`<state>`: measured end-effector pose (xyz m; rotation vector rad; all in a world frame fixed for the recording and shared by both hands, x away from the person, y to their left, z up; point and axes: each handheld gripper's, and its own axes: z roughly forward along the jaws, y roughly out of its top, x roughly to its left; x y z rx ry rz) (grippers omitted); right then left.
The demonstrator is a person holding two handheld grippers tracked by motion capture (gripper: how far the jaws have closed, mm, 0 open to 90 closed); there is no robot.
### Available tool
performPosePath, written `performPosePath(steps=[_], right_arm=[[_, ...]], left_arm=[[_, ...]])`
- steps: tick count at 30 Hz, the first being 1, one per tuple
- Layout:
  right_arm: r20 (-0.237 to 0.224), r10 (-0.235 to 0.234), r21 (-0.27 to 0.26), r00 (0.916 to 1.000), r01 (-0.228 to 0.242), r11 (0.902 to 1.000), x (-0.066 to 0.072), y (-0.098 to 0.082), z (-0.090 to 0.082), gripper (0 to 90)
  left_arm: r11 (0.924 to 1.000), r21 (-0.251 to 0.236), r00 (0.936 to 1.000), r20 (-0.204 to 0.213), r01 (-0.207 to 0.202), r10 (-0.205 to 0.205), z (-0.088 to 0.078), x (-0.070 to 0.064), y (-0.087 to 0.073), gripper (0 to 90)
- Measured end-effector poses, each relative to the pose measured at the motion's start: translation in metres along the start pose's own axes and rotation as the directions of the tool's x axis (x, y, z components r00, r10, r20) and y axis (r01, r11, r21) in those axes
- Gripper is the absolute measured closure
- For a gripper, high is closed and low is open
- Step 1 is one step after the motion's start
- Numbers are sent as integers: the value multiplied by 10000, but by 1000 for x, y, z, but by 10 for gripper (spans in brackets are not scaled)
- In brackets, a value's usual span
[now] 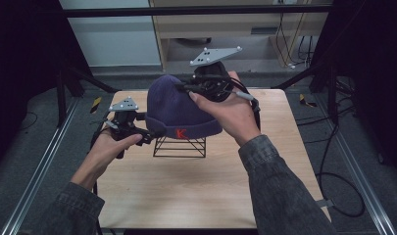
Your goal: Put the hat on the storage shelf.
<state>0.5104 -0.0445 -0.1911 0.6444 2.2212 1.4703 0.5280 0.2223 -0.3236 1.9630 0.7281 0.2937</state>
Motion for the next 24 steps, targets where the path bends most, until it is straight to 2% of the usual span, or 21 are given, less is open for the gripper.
performPosePath(steps=[3,4,8,9,14,15,16,19,24], right_arm=[[15,-4,25,10000,4,10000,0,0,0,814],[25,0,27,10000,0,10000,-1,1,0,813],[109,35,17,9999,-35,10000,-4,1,-1,813],[147,58,6,9999,-58,10000,-6,1,-2,813],[341,219,-33,9992,-218,9998,-15,-1,-3,813],[408,283,-45,9988,-281,9996,-18,-1,-3,813],[538,360,-21,9979,-360,9994,-24,-2,-3,811],[727,482,-40,9962,-481,9988,-33,-4,0,810],[916,743,-106,9930,-736,9972,-44,-6,5,810]], left_arm=[[9999,-26,9998,119,-133,134,0,-1,1,257],[9995,-29,9995,20,-328,328,-2,-1,1,331],[9988,-416,9996,-119,-257,252,-8,-2,3,594],[9987,-459,9997,-142,-214,208,-9,-2,4,625],[9983,-456,9979,-556,-373,347,-11,-4,11,679],[9980,-469,9967,-720,-420,386,-11,-5,13,679],[9977,-394,9932,-1052,-546,502,-11,-6,17,683],[9974,-410,9883,-1426,-599,535,-10,-5,24,690],[9976,-604,9884,-1500,-345,250,-7,2,33,691]])
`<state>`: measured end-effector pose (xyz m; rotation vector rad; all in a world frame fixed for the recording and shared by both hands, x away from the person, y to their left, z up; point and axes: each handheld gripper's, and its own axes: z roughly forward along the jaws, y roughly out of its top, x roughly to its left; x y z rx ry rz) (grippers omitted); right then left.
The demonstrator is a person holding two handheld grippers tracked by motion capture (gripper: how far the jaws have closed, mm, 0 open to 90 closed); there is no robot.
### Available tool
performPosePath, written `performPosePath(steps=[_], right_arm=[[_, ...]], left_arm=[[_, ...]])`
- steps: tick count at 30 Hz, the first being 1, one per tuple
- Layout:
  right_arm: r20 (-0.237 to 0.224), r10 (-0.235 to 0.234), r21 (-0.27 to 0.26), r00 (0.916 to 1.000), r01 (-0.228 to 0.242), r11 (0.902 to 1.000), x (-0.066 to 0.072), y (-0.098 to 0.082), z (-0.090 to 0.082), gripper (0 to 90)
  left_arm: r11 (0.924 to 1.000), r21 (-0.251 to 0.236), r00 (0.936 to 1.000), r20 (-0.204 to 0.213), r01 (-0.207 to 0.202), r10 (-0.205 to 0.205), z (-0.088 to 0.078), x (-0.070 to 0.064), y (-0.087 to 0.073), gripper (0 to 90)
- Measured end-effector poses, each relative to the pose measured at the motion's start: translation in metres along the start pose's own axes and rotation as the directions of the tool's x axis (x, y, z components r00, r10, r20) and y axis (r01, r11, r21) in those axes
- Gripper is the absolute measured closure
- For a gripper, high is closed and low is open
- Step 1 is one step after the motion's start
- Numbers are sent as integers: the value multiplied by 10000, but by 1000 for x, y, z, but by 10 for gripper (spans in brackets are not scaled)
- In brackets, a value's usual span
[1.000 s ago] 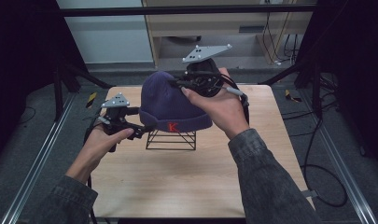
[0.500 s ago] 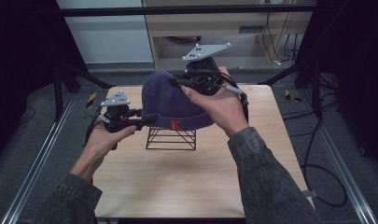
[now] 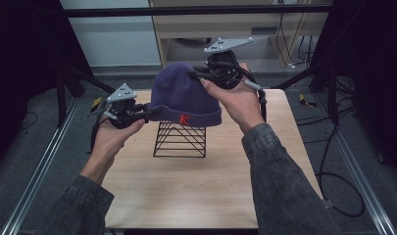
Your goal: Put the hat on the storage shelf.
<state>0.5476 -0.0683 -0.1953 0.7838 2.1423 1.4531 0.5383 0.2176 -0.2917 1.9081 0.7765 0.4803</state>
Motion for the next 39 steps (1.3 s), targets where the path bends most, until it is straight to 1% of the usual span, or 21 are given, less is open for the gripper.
performPosePath(steps=[3,6,7,9,12,13,15,16,18,19,21,24,27,31,38,39], right_arm=[[71,118,99,9999,-119,9999,-5,-3,5,809],[130,185,297,9997,-189,9994,-10,-8,13,808],[129,266,362,9996,-271,9990,-12,-10,15,808],[114,395,446,9992,-400,9982,-14,-14,21,807],[109,478,591,9988,-484,9971,-16,-21,28,806],[124,481,656,9988,-488,9967,-16,-23,30,806],[144,549,771,9984,-558,9955,-17,-26,35,804],[156,560,834,9983,-571,9949,-18,-28,37,804],[154,567,930,9983,-578,9940,-18,-31,40,802],[164,526,979,9985,-539,9937,-19,-32,42,802],[146,573,1046,9982,-585,9928,-18,-34,45,801],[172,453,1171,9988,-471,9920,-16,-37,47,799],[152,412,1229,9990,-428,9915,-15,-39,49,796],[59,374,1265,9993,-378,9912,-12,-41,50,796],[-11,272,1343,9996,-269,9906,-6,-43,51,792],[-40,214,1328,9998,-207,9909,-5,-43,51,792]], left_arm=[[9999,107,9999,-156,-16,18,4,4,2,693],[9995,301,9995,-314,-44,53,8,8,-1,693],[9995,318,9994,-356,-31,43,9,10,-2,694],[9995,306,9993,-356,123,-112,12,11,-7,696],[9987,473,9993,-329,207,-192,16,14,-14,696],[9985,518,9992,-382,163,-143,16,14,-16,696],[9984,524,9990,-398,226,-206,17,15,-20,697],[9979,624,9989,-439,180,-153,17,16,-21,697],[9978,594,9985,-472,301,-273,18,17,-25,697],[9975,638,9985,-477,288,-258,18,18,-26,697],[9973,677,9985,-486,285,-252,17,18,-29,697],[9968,786,9983,-567,167,-123,17,18,-32,697],[9968,752,9982,-553,253,-212,17,18,-36,697],[9964,824,9986,-498,220,-179,16,19,-40,696],[9959,837,9981,-555,331,-285,16,18,-46,694],[9956,903,9983,-551,259,-210,16,19,-47,695]])
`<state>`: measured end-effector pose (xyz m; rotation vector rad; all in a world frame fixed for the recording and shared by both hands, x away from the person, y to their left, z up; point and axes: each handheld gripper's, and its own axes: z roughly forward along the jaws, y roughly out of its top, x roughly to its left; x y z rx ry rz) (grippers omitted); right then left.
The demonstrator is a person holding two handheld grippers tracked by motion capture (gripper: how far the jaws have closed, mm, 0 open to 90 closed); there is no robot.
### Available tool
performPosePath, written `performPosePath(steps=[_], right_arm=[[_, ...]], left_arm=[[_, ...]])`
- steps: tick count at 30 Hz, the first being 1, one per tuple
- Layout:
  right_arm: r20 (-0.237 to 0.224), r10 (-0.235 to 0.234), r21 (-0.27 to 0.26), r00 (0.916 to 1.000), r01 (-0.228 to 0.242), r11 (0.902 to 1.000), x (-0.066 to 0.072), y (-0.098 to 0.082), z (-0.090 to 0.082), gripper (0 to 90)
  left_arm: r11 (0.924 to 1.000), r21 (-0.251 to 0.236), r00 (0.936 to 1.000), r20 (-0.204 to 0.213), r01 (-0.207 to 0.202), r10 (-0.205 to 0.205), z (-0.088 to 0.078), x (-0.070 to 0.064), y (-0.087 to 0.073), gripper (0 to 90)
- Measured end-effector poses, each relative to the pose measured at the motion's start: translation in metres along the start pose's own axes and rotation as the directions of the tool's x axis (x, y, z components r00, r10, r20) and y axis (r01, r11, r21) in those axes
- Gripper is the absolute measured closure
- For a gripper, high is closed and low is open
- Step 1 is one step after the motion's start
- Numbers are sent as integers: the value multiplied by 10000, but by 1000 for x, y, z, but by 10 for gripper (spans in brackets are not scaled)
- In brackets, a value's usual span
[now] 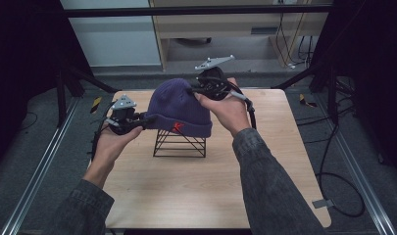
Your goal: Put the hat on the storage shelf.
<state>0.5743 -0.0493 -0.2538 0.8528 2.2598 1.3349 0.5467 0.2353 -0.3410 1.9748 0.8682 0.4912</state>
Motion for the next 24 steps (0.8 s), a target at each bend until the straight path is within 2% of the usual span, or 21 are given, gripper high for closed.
performPosePath(steps=[5,8,24], right_arm=[[-84,-176,105,9998,176,9998,5,-1,0,791],[-98,-194,101,9998,195,9998,5,-1,1,790],[-148,-193,341,9997,198,9992,8,-4,4,785]], left_arm=[[9995,-132,9996,112,273,-272,0,1,-5,695],[9999,-71,9999,37,149,-149,0,1,-6,695],[9998,53,9998,33,182,-182,2,-1,-14,692]])
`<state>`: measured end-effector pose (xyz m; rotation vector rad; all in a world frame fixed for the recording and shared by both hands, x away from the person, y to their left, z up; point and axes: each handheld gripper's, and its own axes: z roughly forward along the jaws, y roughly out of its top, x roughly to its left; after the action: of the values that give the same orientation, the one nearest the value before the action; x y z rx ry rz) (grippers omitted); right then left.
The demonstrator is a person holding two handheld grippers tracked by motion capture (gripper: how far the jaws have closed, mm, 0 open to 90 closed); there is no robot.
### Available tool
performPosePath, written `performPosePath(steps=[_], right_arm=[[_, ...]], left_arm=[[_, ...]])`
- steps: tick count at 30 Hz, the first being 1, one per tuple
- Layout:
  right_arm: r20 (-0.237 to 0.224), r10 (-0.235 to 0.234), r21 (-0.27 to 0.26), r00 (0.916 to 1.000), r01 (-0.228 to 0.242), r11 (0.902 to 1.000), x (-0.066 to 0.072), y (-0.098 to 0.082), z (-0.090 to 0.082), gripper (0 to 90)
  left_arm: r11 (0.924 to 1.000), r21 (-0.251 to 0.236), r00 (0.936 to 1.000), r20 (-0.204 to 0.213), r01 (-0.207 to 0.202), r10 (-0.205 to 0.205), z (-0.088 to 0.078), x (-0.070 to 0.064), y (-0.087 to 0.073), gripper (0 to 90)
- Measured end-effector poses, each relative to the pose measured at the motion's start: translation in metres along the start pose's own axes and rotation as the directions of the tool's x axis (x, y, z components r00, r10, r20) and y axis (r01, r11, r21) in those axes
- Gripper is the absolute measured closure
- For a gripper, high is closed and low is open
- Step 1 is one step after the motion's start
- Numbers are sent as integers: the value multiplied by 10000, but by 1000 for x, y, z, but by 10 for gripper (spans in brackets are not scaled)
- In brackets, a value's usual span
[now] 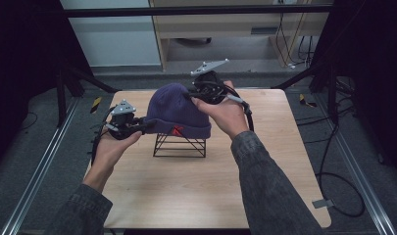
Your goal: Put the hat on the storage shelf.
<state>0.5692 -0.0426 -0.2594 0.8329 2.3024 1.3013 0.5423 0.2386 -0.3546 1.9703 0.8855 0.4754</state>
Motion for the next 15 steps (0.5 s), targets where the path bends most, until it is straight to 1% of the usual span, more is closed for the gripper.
performPosePath(steps=[11,12,15], right_arm=[[-124,117,279,9999,-113,9995,-1,-11,6,782],[-142,108,307,9998,-104,9995,-1,-13,7,782],[-176,11,411,9998,-3,9992,0,-17,9,782]], left_arm=[[9997,244,10000,72,-46,44,5,0,-10,690],[9998,222,10000,68,-10,9,5,0,-11,689],[9995,313,10000,59,-82,80,6,0,-15,687]])
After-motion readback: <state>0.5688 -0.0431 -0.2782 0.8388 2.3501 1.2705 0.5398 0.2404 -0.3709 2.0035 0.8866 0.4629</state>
